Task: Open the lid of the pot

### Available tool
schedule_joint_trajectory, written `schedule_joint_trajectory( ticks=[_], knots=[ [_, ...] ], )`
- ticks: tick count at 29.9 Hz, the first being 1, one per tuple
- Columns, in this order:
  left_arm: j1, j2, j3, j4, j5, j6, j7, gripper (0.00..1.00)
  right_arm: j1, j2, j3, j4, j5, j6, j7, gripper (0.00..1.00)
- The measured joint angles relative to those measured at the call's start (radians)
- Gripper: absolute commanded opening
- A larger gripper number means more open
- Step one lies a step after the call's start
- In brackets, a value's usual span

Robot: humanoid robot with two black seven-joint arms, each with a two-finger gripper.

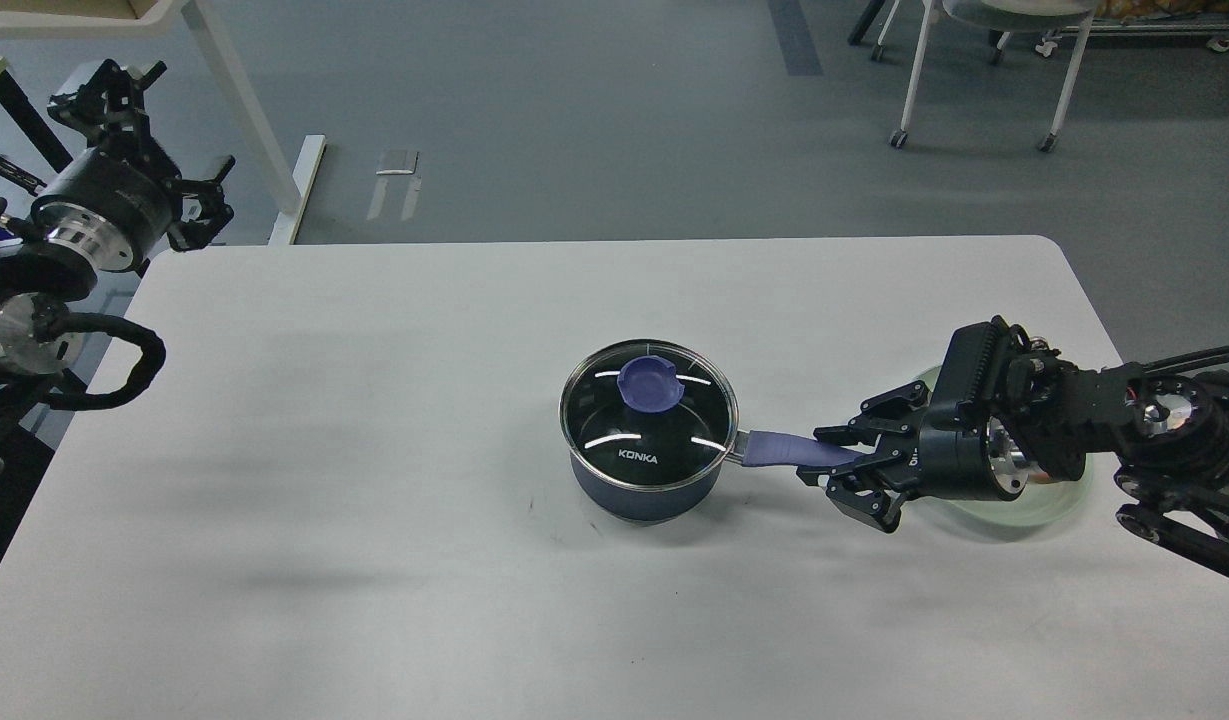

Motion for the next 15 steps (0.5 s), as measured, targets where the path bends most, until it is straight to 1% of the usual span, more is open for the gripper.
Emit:
schedule_joint_trajectory(
  ticks=[3, 7, 9, 11, 15],
  knots=[
    [0.001, 0.001, 0.001, 0.000, 0.000, -0.001, 0.001, 0.99, 0.006, 0.000, -0.019, 0.000, 0.000, 0.001, -0.002, 0.46],
    [0.002, 0.001, 0.002, 0.000, 0.000, -0.001, 0.001, 0.99, 0.013, -0.006, -0.025, -0.001, 0.000, 0.001, -0.002, 0.31],
    [0.000, 0.001, 0.001, -0.001, 0.000, -0.001, 0.001, 0.99, 0.017, -0.007, -0.025, -0.001, 0.002, 0.001, -0.002, 0.25],
    [-0.002, 0.001, 0.001, -0.017, 0.000, -0.001, 0.001, 0.99, 0.023, -0.007, -0.026, -0.001, 0.002, 0.001, -0.002, 0.21],
    [-0.008, 0.032, 0.001, -0.085, 0.016, 0.008, 0.000, 0.99, 0.028, -0.004, -0.027, -0.002, 0.004, 0.001, -0.003, 0.18]
  ],
)
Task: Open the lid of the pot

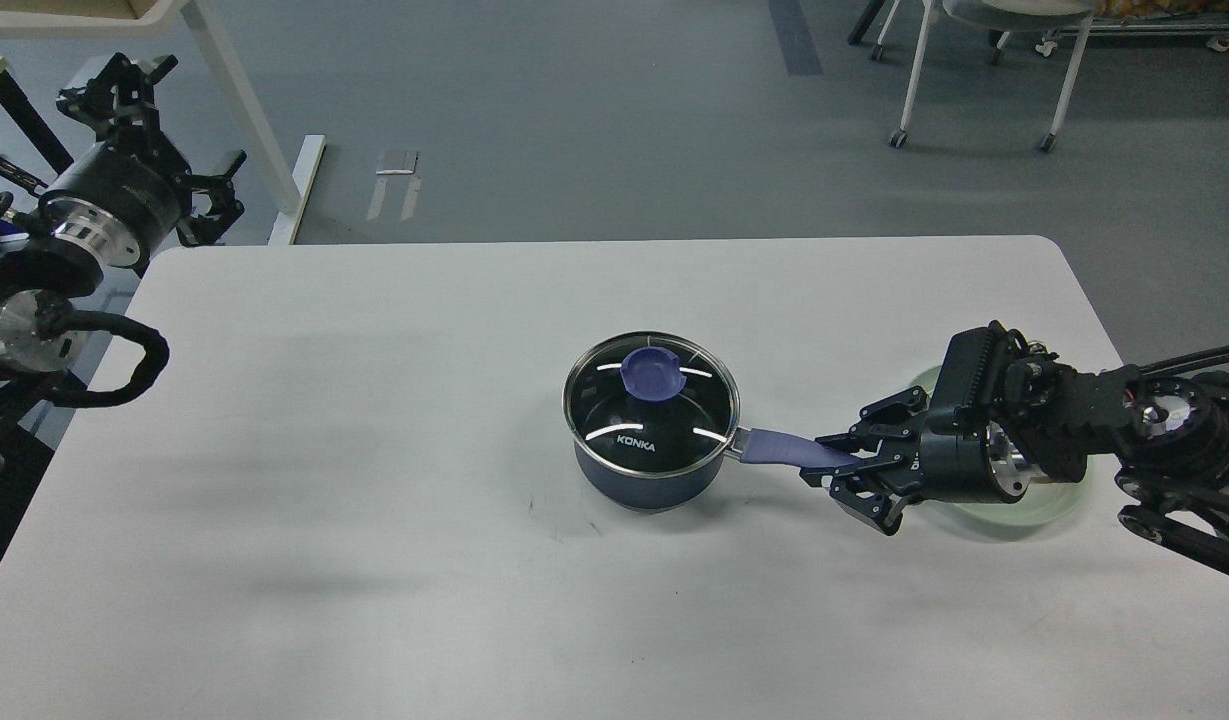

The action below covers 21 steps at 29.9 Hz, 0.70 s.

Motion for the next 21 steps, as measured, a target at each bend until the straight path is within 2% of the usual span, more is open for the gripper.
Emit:
schedule_joint_trajectory(
  ticks=[5, 11, 21],
  knots=[
    [0.001, 0.010, 0.006, -0.069, 0.215, -0.006, -0.001, 0.99, 0.001, 0.005, 0.000, 0.002, 0.002, -0.001, 0.000, 0.17],
    [0.006, -0.022, 0.017, -0.185, 0.656, -0.009, -0.005, 0.99, 0.000, 0.005, 0.000, 0.005, 0.003, -0.022, 0.002, 0.17],
    [-0.037, -0.189, 0.044, -0.322, 1.484, 0.067, -0.007, 0.99, -0.006, 0.007, 0.000, 0.006, 0.004, -0.042, 0.002, 0.17]
  ],
)
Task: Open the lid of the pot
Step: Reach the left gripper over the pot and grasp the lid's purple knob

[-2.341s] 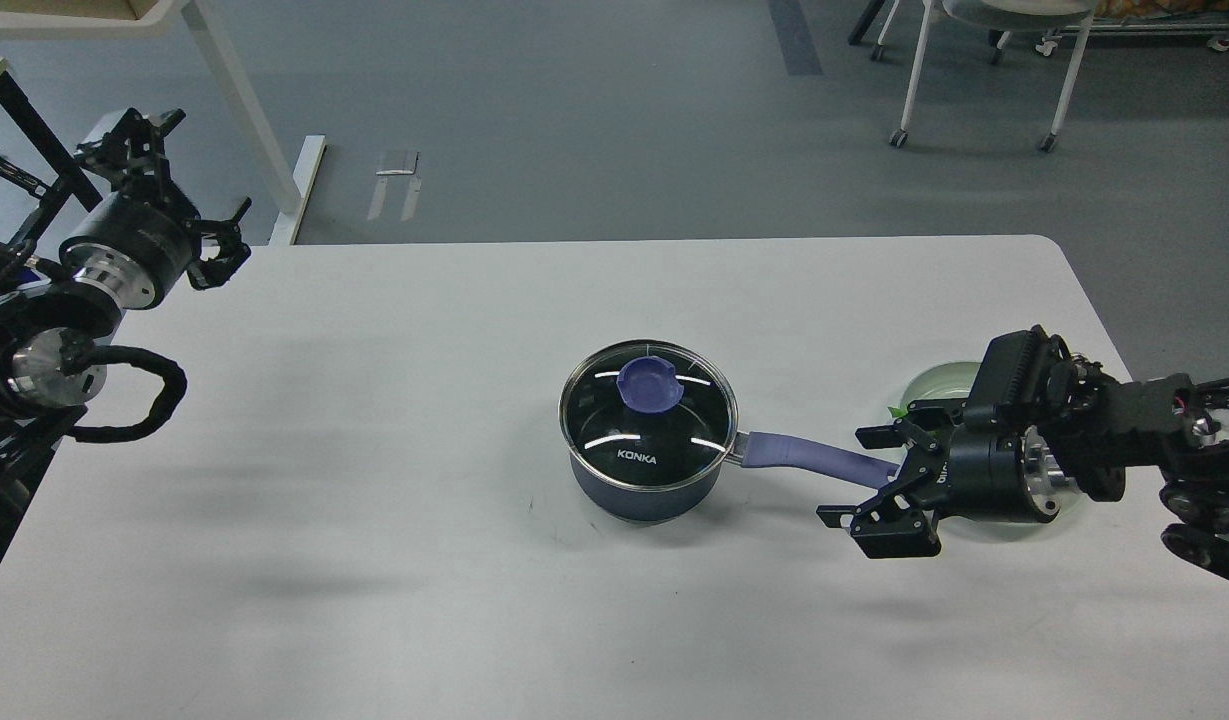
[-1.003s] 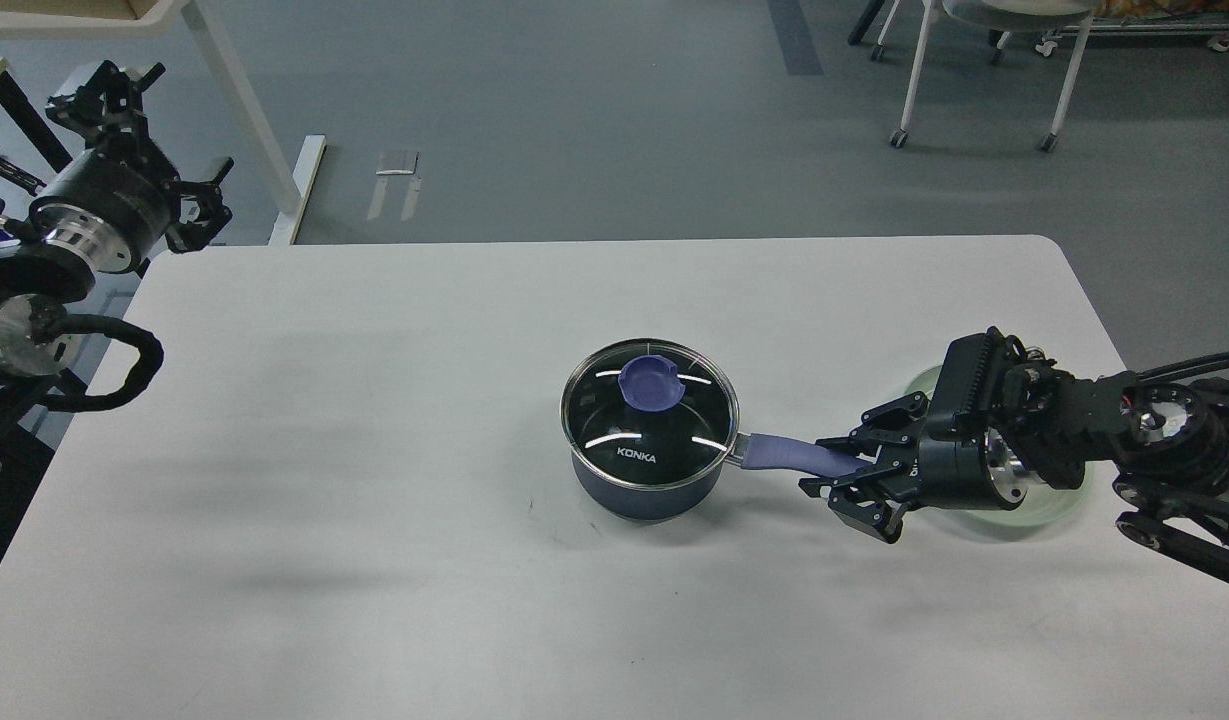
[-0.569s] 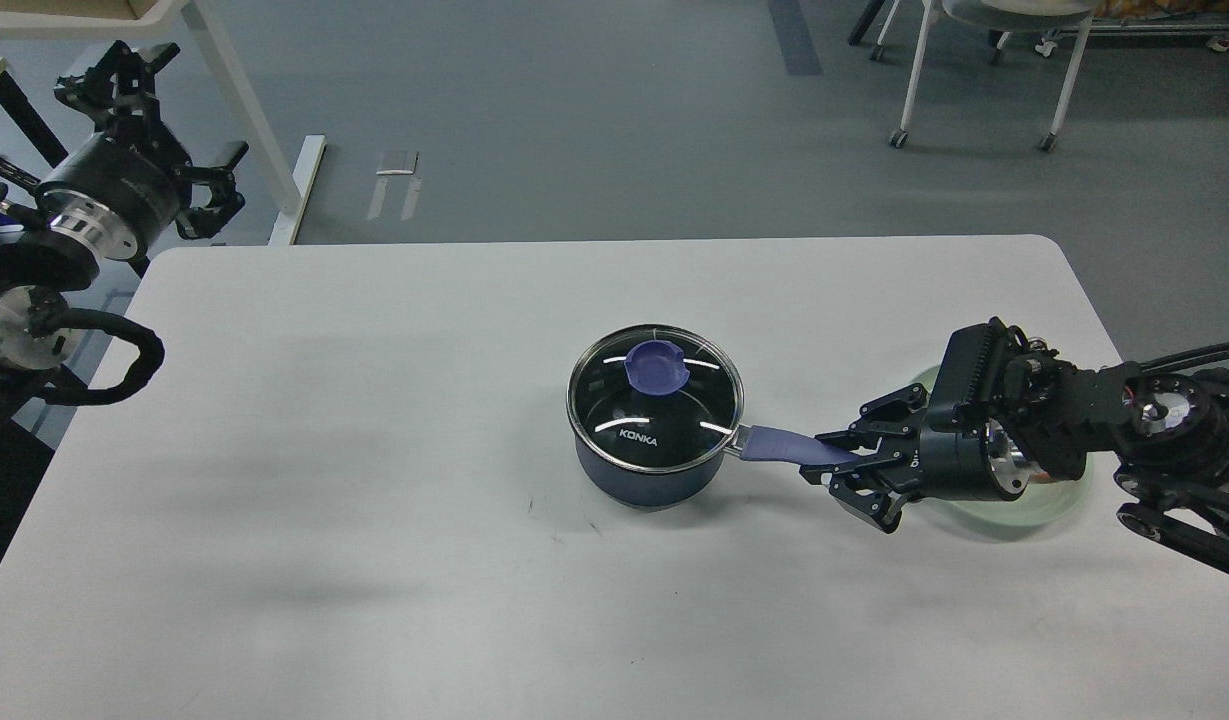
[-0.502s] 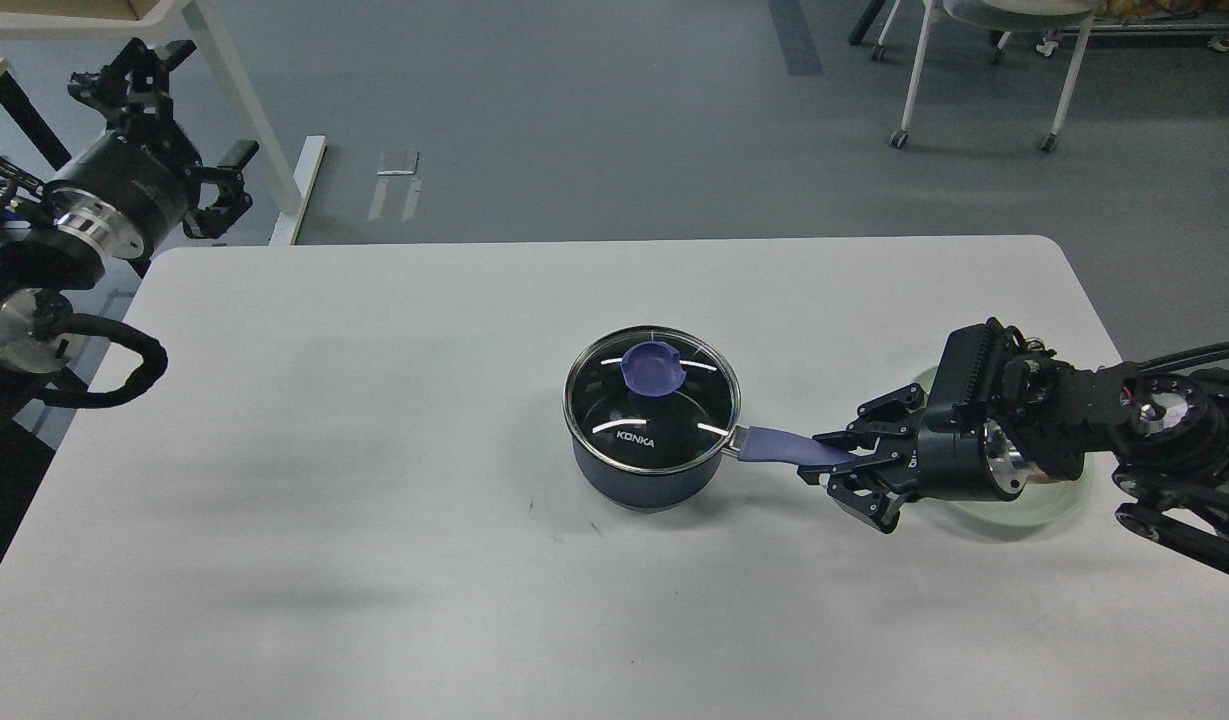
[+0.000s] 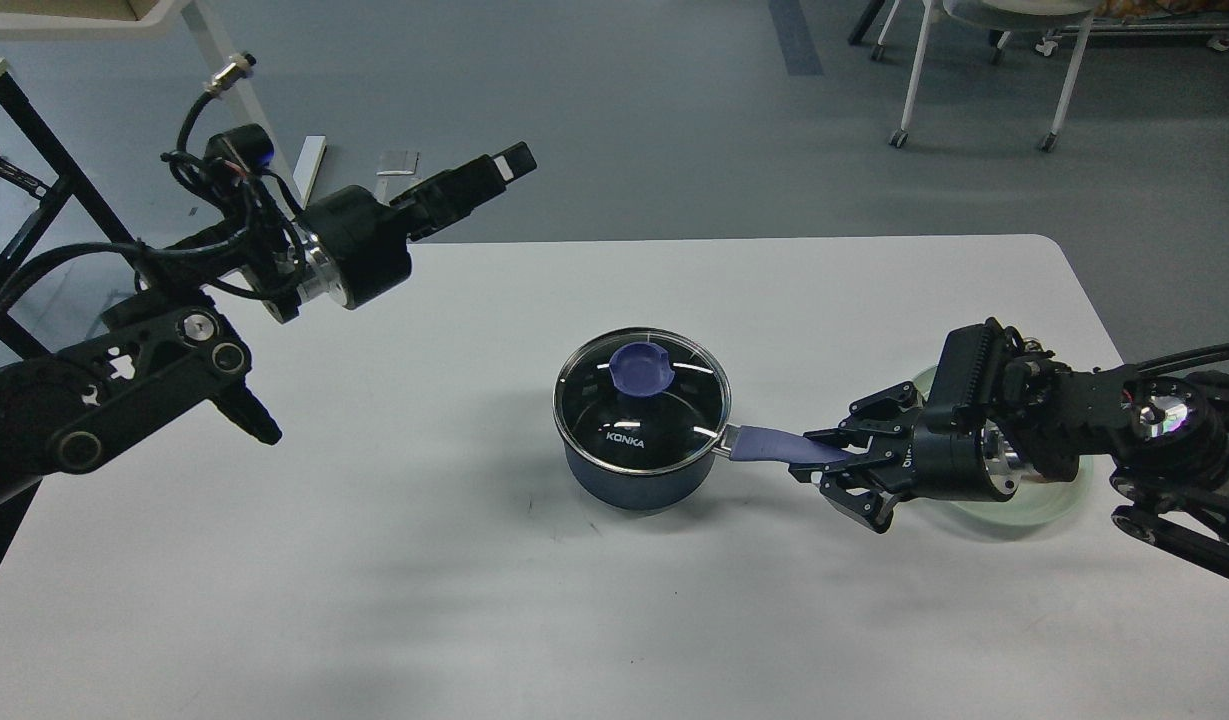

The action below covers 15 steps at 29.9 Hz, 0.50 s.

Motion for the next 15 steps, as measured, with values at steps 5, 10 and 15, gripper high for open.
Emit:
schedule_joint_trajectory(
  ticks=[5, 10, 15],
  knots=[
    [-0.023, -0.082, 0.023, -0.035, 0.251, 0.003, -0.001, 0.99, -0.004, 0.000, -0.002, 0.000, 0.000, -0.001, 0.000, 0.17],
    [-0.059, -0.131, 0.170, -0.029, 0.446, 0.054, 0.003, 0.99, -0.003, 0.000, -0.003, -0.001, 0.000, -0.001, 0.003, 0.17],
    [-0.083, -0.144, 0.323, 0.020, 0.589, 0.135, 0.006, 0.99, -0.003, 0.001, -0.003, -0.002, 0.000, -0.002, 0.004, 0.17]
  ],
)
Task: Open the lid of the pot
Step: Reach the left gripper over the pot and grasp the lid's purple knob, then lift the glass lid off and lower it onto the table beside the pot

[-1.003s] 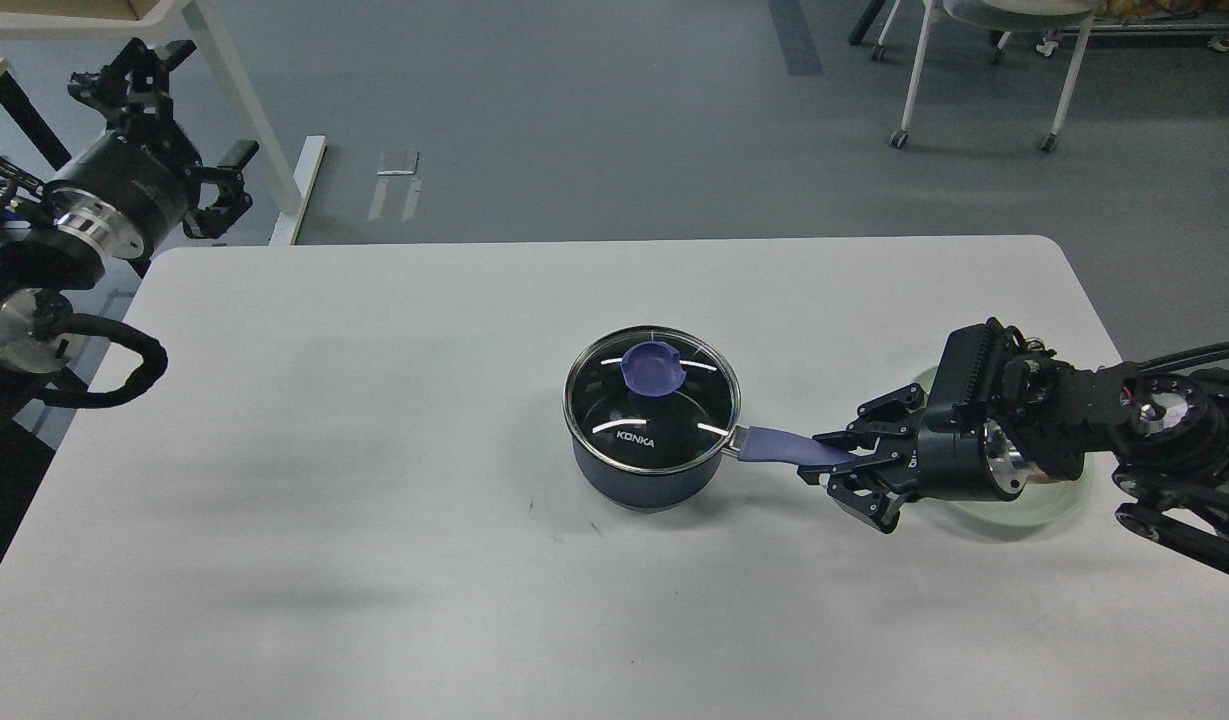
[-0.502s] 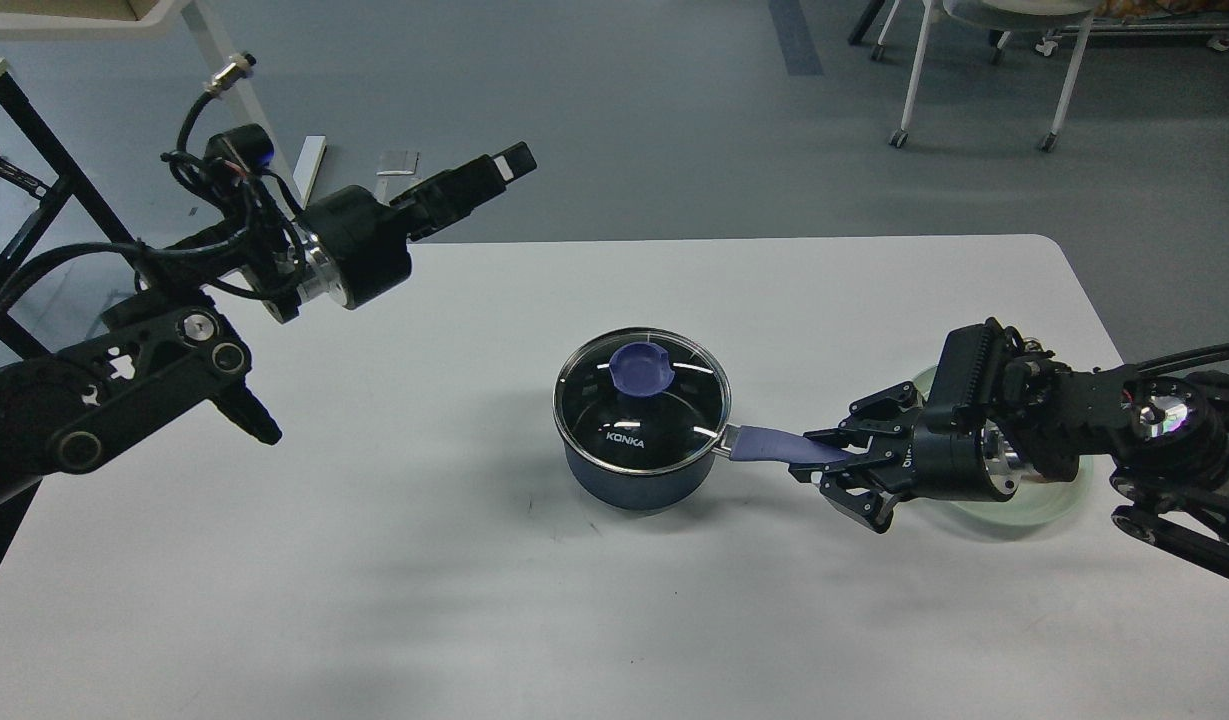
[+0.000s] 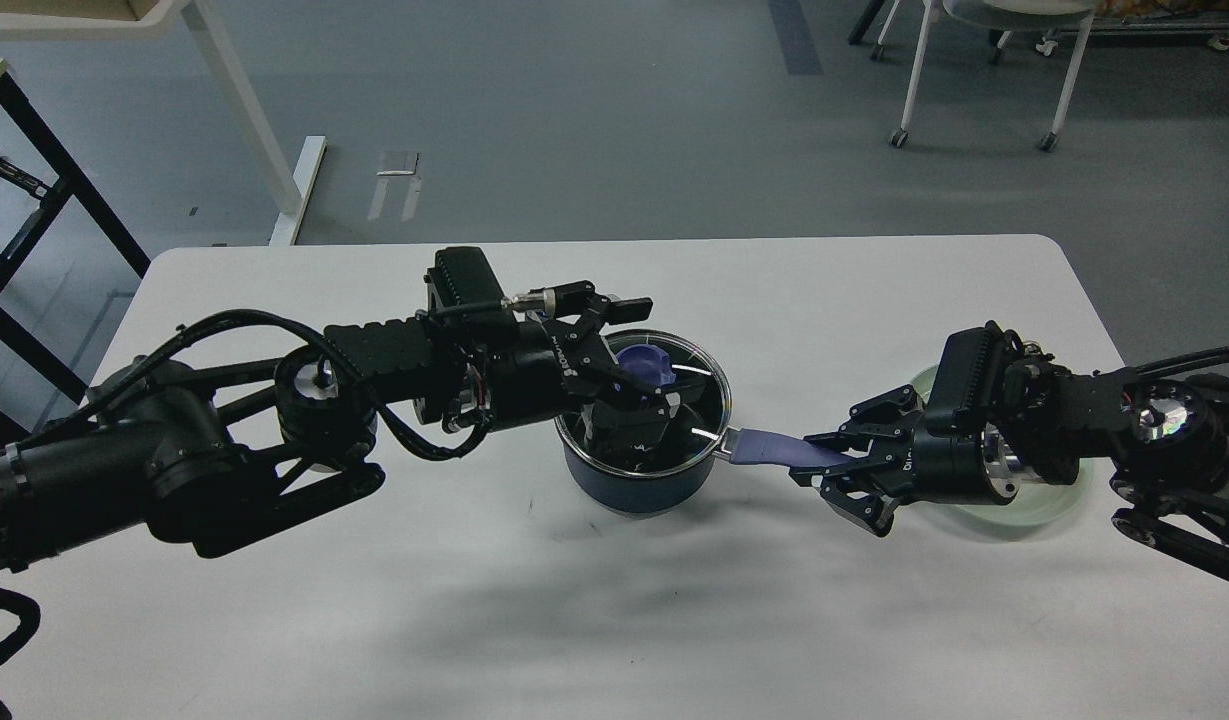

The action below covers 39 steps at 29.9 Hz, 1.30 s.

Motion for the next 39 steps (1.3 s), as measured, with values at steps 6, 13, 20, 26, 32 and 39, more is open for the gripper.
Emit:
schedule_joint_trajectory(
  ticks=[6, 13, 20, 26, 32, 39],
  knots=[
    [-0.004, -0.035, 0.031, 0.099, 0.015, 0.009, 0.004, 0.99, -0.001, 0.001, 0.001, 0.001, 0.000, 0.000, 0.000, 0.17],
    [-0.005, -0.063, 0.033, 0.150, 0.004, 0.010, 0.011, 0.91, -0.003, 0.001, 0.002, 0.003, 0.000, 0.000, 0.000, 0.17],
    [-0.001, -0.079, 0.033, 0.173, 0.001, 0.020, 0.005, 0.65, -0.003, 0.001, 0.002, 0.003, 0.001, 0.000, 0.000, 0.17],
    [0.001, -0.079, 0.035, 0.173, -0.003, 0.019, -0.001, 0.63, -0.003, 0.001, 0.002, 0.003, 0.001, -0.002, 0.000, 0.17],
    [0.010, -0.078, 0.038, 0.173, -0.005, 0.018, -0.001, 0.61, -0.003, 0.001, 0.002, 0.002, 0.000, -0.002, 0.000, 0.17],
    [0.006, -0.076, 0.039, 0.171, -0.005, 0.018, 0.000, 0.43, -0.003, 0.002, 0.002, 0.002, 0.000, -0.002, 0.000, 0.17]
  ],
)
